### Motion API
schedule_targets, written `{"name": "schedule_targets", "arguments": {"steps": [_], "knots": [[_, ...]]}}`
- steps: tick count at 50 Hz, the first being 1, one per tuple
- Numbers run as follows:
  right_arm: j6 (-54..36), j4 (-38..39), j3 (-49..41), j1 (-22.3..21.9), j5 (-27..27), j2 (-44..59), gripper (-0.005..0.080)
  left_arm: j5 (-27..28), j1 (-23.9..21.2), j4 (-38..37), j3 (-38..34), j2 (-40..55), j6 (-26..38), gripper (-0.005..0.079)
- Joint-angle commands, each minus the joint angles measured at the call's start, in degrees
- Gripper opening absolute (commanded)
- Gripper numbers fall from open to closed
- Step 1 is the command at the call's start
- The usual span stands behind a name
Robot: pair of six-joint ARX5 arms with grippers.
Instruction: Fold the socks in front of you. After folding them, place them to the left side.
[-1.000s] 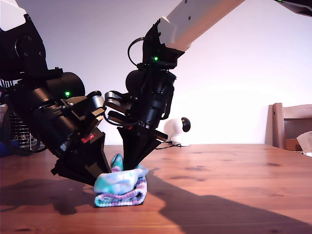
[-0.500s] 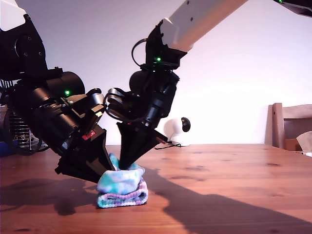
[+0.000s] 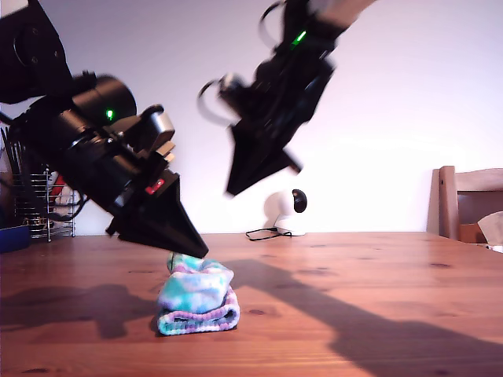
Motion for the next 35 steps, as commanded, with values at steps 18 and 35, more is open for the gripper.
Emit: {"name": "schedule_targets", "arguments": {"steps": [18, 35], "knots": [[-5.2, 1.4, 0.3, -2.9, 5.3, -1.0, -0.0012, -7.1, -1.2, 5.5, -1.0, 0.3, 0.2, -0.0019], [-5.3, 1.4, 0.3, -2.9, 5.2, -1.0, -0.0011, -7.8, -1.4, 6.1, -1.0, 2.5, 1.1, -0.0019]]}}
